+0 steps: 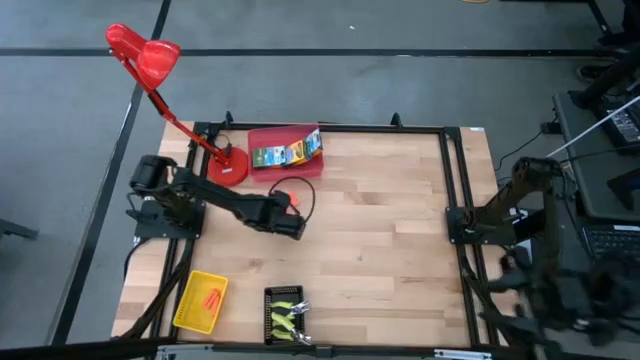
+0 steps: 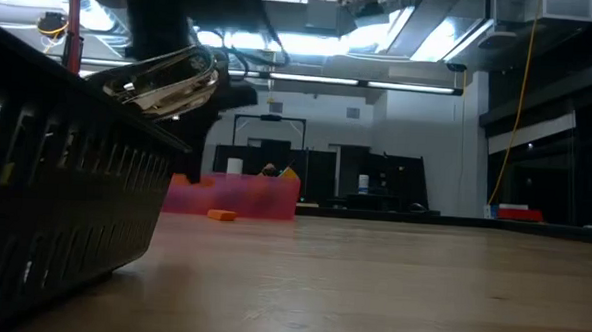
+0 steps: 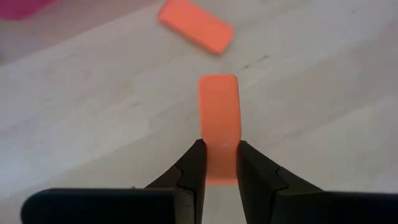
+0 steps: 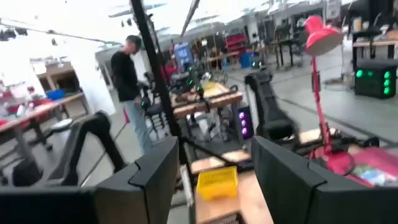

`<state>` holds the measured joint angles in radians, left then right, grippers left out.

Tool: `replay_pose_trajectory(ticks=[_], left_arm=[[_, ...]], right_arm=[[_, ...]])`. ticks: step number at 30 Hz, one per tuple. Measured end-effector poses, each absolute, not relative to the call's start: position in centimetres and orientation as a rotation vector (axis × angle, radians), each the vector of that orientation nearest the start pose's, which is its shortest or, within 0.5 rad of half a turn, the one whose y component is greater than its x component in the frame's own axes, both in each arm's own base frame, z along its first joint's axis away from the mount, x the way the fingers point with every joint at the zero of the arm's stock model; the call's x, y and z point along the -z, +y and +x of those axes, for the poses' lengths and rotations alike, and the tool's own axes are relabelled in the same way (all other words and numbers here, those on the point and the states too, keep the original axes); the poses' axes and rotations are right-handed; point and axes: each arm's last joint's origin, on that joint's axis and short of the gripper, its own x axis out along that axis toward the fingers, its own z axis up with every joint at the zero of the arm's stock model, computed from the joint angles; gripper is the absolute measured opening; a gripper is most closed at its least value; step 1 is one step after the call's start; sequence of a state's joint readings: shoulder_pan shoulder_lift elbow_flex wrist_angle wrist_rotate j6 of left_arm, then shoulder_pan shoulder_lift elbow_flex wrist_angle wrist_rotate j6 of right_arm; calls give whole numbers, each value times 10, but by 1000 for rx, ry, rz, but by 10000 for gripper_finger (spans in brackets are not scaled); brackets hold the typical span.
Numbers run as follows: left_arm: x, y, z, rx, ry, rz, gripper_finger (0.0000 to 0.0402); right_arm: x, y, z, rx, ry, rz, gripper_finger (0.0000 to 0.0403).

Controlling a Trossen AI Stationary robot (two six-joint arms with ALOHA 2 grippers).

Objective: Pick & Place School Supplies
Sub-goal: Put the orange eraser into the yellow bin

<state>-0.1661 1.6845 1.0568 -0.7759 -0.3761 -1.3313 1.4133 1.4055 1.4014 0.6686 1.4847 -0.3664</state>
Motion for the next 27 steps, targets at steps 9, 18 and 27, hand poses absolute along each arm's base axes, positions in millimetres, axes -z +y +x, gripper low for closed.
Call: replay_pose_trajectory(ticks=[9, 18, 27], left_arm=[[-177, -58, 266, -912, 998, -688, 63], [-168, -102, 233, -863, 1116, -710, 63], [-185, -173, 179, -825, 1084, -885, 63]], right_arm=[[-423, 207, 83, -36, -164, 385, 208], [-376, 169, 88, -35, -181, 569, 208], [-354, 152, 83, -29, -180, 583, 208]])
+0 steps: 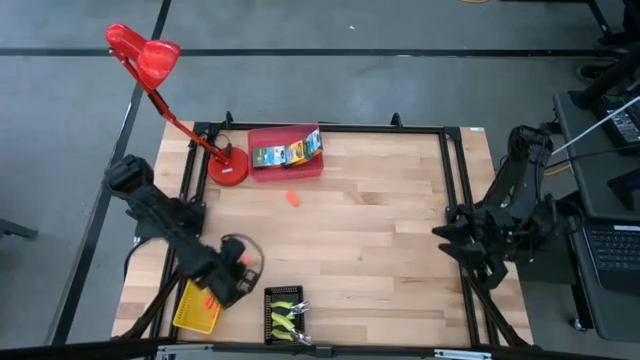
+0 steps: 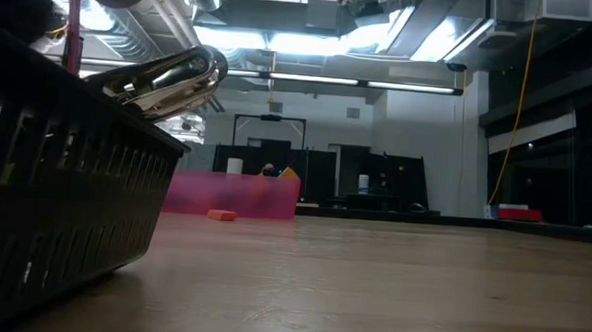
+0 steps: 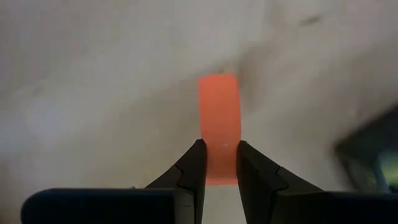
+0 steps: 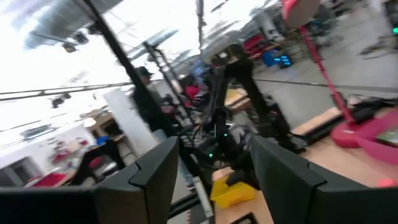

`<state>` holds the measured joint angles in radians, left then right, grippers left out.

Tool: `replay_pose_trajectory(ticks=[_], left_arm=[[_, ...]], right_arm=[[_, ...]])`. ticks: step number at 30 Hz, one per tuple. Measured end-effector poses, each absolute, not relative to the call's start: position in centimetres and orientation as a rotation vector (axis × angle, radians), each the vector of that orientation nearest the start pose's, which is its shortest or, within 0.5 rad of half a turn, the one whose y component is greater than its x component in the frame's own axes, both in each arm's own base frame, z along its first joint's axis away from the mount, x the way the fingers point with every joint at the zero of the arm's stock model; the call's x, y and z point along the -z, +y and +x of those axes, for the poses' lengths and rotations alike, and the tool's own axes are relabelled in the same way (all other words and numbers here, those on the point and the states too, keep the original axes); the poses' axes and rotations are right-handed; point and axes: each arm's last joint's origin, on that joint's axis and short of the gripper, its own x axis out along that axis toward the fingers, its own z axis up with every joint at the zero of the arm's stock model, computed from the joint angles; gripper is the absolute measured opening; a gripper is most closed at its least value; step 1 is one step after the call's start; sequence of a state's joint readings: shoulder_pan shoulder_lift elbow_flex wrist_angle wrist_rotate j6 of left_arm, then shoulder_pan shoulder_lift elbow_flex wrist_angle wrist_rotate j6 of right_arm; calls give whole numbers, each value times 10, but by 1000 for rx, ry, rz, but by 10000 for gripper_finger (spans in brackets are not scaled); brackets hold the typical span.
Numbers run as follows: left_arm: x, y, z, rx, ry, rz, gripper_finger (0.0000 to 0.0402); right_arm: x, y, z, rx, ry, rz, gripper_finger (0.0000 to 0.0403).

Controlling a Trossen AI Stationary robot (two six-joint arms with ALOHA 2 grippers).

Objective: Pick & Place School Supplies
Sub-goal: Put the orange eraser into the yellow bin

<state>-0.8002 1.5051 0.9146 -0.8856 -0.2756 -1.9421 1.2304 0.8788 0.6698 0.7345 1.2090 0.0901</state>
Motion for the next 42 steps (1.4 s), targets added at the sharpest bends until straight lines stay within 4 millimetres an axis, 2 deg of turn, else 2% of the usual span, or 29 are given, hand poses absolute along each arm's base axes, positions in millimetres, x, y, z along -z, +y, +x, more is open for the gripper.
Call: replay_pose_trajectory(ticks=[6, 10, 14, 18, 21, 26, 29, 32, 35, 40, 42], left_arm=[[-212, -206, 142, -785, 1061, -849, 63], [-228, -220, 117, -781, 1138, -804, 63], [-229, -234, 101, -709, 1227, -814, 63], [-219, -240, 97, -726, 1267, -766, 67], [-214, -246, 98, -686, 1260, -734, 90], [-200, -248, 99, -657, 1262, -769, 166], [-198, -247, 100, -650, 1251, -766, 209], [-202, -244, 107, -642, 1188, -740, 234], [-214, -237, 127, -578, 1056, -698, 238], [-211, -194, 197, -558, 1045, -591, 224], [-209, -160, 226, -672, 998, -661, 220]], right_arm=[[-343, 136, 77, -59, -196, 587, 207], [-337, 127, 73, -90, -214, 610, 207], [-334, 121, 71, -97, -221, 616, 207], [-333, 119, 70, -100, -223, 604, 207], [-333, 119, 70, -100, -224, 601, 207], [-333, 119, 70, -101, -224, 599, 207], [-334, 118, 69, -101, -226, 604, 207], [-334, 118, 69, -103, -226, 606, 207], [-334, 118, 68, -112, -223, 598, 207], [-337, 114, 62, -110, -215, 578, 207], [-338, 110, 60, -112, -219, 581, 207]])
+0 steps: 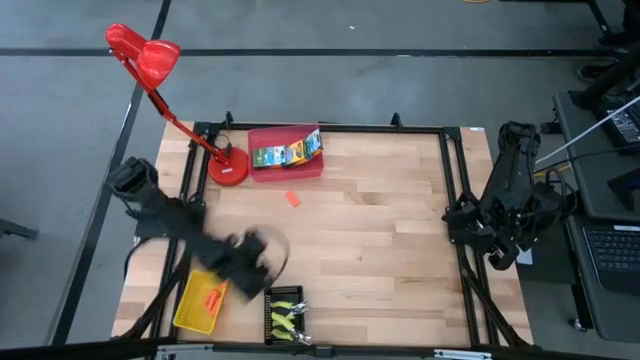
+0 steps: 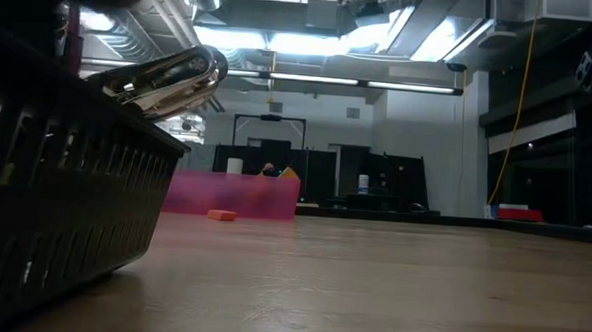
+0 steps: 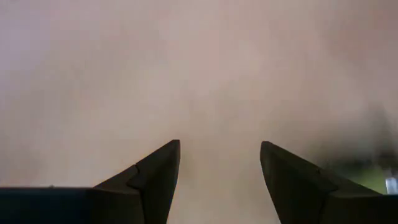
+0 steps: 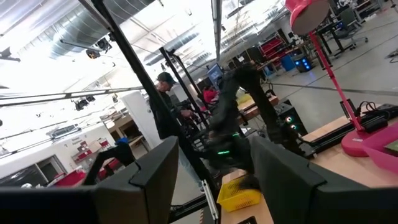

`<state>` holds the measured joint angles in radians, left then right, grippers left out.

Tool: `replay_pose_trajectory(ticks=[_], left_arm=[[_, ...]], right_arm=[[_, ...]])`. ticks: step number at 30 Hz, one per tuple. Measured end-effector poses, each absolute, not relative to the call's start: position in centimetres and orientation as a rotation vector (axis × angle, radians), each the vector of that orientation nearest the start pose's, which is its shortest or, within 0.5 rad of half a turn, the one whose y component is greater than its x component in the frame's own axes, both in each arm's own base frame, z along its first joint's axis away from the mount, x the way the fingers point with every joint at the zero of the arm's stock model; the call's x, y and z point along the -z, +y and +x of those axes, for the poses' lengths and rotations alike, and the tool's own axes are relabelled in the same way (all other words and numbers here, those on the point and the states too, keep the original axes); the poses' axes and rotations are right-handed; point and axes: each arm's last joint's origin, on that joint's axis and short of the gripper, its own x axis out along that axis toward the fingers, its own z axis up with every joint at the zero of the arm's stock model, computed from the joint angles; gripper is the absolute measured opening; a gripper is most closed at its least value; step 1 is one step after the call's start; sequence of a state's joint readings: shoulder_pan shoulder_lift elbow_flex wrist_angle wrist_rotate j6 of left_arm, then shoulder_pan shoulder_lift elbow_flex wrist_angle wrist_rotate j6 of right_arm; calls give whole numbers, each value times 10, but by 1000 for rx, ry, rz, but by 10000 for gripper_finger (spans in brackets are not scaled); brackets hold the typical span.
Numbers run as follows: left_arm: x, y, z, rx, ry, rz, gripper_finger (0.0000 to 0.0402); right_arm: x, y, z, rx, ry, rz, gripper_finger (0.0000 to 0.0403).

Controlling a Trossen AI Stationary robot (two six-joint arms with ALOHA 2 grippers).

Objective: Pick & Place School Supplies
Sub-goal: Put the orange eraser into the yellow bin

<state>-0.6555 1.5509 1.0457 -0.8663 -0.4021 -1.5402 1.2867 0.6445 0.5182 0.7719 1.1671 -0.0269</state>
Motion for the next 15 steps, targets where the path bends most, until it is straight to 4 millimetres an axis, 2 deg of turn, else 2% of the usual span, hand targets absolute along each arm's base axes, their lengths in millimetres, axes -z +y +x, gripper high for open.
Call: replay_pose_trajectory(ticks=[3, 8, 11, 15], left_arm=[[-209, -97, 259, -937, 850, -805, 213], [-210, -11, 292, -1026, 759, -942, 201], [-210, 24, 292, -1129, 691, -1053, 201], [-210, 52, 292, -1150, 675, -1131, 200]], right_arm=[[-340, 108, 59, -114, -222, 586, 207], [-340, 108, 59, -114, -221, 585, 207], [-340, 108, 59, -115, -220, 595, 207], [-339, 110, 59, -117, -217, 602, 207]])
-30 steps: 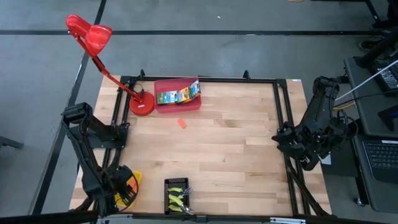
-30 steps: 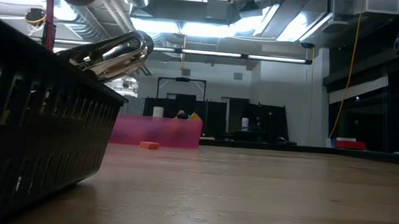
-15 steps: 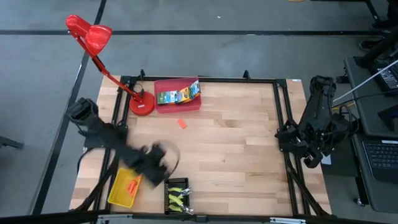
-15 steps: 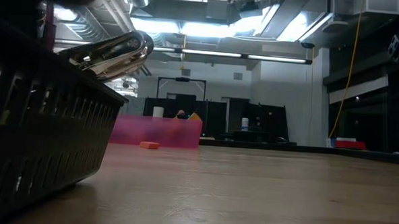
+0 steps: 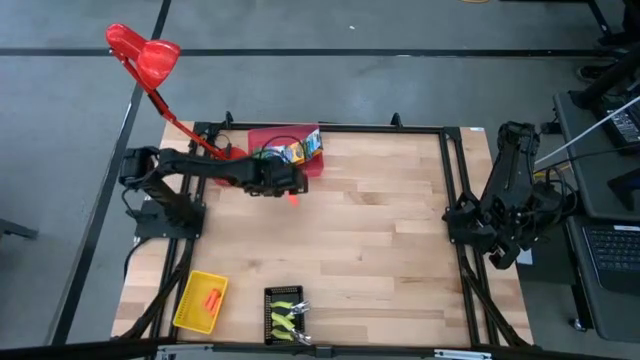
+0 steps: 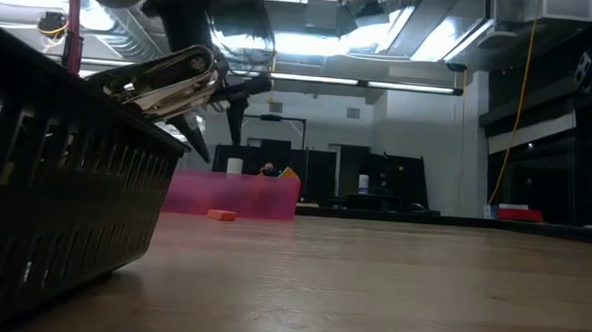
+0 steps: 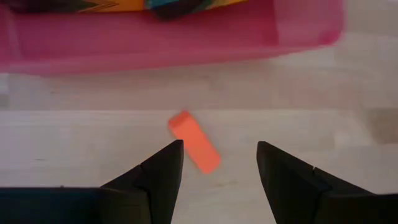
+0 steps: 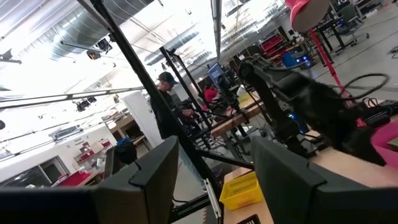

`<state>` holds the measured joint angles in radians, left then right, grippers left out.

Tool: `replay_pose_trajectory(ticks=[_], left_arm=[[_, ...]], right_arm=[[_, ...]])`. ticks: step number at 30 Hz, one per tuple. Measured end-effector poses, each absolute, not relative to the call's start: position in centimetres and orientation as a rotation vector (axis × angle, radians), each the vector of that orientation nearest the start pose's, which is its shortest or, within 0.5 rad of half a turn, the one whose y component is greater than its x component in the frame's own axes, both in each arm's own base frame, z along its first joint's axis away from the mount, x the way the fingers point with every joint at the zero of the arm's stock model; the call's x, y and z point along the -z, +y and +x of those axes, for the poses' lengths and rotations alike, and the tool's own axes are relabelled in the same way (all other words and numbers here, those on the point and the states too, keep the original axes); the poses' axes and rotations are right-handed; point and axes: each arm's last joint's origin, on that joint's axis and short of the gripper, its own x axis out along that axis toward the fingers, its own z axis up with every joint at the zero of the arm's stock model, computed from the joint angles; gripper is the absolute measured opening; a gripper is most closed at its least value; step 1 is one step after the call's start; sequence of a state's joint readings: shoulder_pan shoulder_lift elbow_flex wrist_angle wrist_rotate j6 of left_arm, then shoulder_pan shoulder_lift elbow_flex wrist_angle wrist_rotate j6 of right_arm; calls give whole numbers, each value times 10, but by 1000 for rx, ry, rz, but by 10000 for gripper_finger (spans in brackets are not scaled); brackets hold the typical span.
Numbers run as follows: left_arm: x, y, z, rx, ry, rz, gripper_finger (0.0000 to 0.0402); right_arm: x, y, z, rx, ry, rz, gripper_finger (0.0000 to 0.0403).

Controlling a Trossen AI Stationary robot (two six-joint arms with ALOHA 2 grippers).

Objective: Pick & Place School Supplies
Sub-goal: Put the orange eraser into the yellow bin

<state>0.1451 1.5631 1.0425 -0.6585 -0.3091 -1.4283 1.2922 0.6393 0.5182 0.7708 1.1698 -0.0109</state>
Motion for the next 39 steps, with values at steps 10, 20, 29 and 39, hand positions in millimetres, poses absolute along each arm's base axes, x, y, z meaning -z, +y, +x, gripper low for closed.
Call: replay_pose_trajectory(ticks=[10, 20, 29, 39], left_arm=[[-165, 56, 308, -1273, 752, -1266, 201], [-138, 58, 326, -1262, 703, -1330, 202], [-132, 58, 323, -1312, 734, -1311, 150], [-139, 52, 320, -1296, 751, -1238, 45]], right_arm=[[-338, 111, 59, -124, -217, 597, 207], [-338, 112, 60, -127, -215, 615, 207], [-334, 120, 60, -146, -197, 620, 207], [-333, 122, 60, -152, -191, 635, 207]])
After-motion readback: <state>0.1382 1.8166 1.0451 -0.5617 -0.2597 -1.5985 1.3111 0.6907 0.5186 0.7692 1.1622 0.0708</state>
